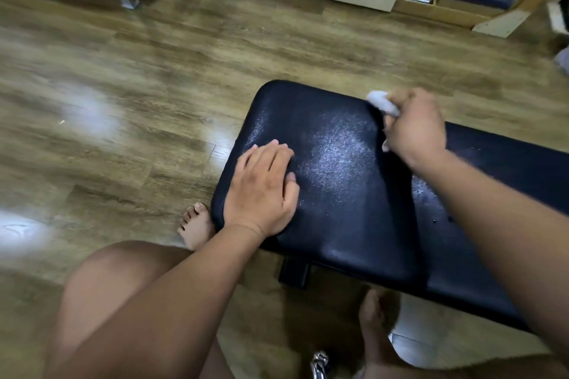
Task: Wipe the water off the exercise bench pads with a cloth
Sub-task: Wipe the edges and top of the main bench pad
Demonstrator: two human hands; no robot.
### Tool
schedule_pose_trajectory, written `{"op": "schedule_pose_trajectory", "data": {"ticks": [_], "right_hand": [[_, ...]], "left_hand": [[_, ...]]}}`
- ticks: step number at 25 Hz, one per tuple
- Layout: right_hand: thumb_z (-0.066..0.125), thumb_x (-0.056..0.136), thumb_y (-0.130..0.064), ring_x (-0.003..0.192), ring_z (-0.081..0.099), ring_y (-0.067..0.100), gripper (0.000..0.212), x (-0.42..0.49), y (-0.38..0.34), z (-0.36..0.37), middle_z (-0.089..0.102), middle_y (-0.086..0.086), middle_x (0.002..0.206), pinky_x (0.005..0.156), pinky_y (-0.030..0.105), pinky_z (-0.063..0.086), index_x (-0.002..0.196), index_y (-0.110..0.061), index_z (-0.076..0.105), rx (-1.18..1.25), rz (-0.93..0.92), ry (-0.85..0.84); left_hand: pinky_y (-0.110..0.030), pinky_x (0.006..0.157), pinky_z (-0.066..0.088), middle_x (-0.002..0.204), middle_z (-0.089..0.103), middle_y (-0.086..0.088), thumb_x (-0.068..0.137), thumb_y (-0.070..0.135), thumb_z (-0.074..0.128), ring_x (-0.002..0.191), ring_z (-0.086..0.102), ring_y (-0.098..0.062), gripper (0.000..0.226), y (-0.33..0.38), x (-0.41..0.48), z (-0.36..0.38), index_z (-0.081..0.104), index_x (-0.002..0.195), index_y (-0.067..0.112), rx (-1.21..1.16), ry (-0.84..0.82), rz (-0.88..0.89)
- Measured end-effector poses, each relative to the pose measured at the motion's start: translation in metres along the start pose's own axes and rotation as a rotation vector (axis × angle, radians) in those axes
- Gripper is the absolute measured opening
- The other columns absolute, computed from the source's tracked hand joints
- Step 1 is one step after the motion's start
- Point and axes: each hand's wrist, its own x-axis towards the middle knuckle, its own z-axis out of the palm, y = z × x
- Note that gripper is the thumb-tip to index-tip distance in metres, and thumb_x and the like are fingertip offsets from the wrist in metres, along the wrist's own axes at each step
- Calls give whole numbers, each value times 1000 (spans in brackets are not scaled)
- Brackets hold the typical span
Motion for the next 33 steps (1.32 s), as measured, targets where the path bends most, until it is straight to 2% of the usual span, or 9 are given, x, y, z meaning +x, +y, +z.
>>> {"op": "schedule_pose_trajectory", "data": {"ticks": [4, 7, 12, 16, 19, 21, 24, 30, 33], "right_hand": [[57, 70, -23, 82, 56, 29, 34, -175, -4, -12, 59, 4, 90, 75, 39, 36, 102, -22, 69, -16, -301, -125], [63, 54, -26, 77, 54, 20, 46, -234, 20, -31, 58, -5, 87, 69, 35, 32, 99, -28, 67, -17, -549, -226], [58, 76, -16, 93, 59, 32, 31, -65, 44, -24, 61, 8, 93, 81, 41, 36, 103, -26, 68, -256, -156, -68], [51, 85, -14, 98, 59, 32, 36, -12, 40, -23, 63, 10, 103, 86, 41, 35, 115, -27, 66, -202, 65, -55], [58, 75, -13, 86, 58, 33, 36, -125, 39, -31, 60, 7, 92, 76, 43, 40, 107, -28, 66, -139, -121, -30], [65, 61, -16, 77, 59, 27, 40, -211, 43, -43, 59, 0, 88, 69, 40, 42, 99, -29, 68, -79, -313, -166], [64, 58, -14, 74, 61, 25, 41, -202, 68, -47, 61, -3, 85, 67, 40, 41, 96, -27, 69, -123, -455, -170], [55, 84, -11, 101, 58, 33, 38, 2, 77, -25, 64, 10, 106, 87, 40, 33, 117, -28, 66, -250, -27, -64], [52, 84, -13, 96, 57, 34, 34, -29, 73, -27, 61, 11, 101, 83, 40, 35, 113, -23, 66, -211, 13, -45]], "left_hand": [[-41, 113, 31, 121, 66, -6, 89, 31, 42, 122, 57, -26, 39, 3, 3, -3, 62, 116, 11, 1, 10, 22], [-56, 113, 29, 113, 67, -5, 84, 25, 51, 112, 62, -26, 31, 8, 2, -10, 65, 109, 13, 91, 80, 113], [-69, 110, 24, 116, 67, -7, 74, 19, 66, 113, 61, -26, 30, 82, -21, -3, 69, 103, 12, 26, 89, 339], [-64, 114, 22, 124, 61, -4, 85, 30, 57, 119, 57, -23, 31, 105, -24, 17, 64, 111, 15, 25, -33, 246], [-59, 116, 23, 128, 60, -5, 87, 34, 55, 124, 54, -24, 37, 102, -26, 22, 63, 116, 13, 36, -52, 187], [-55, 117, 25, 128, 63, -5, 86, 32, 54, 124, 55, -25, 37, 102, -29, 25, 65, 116, 12, 48, -65, 202], [-52, 115, 28, 129, 65, -4, 83, 29, 55, 125, 56, -26, 36, 101, -31, 29, 69, 112, 13, 46, -68, 208], [-52, 113, 31, 130, 65, -5, 81, 28, 56, 125, 56, -27, 37, 104, -31, 28, 69, 112, 13, 81, -85, 216], [-52, 112, 33, 130, 65, -6, 81, 28, 56, 125, 56, -28, 37, 102, -31, 28, 69, 111, 13, 90, -80, 224]]}}
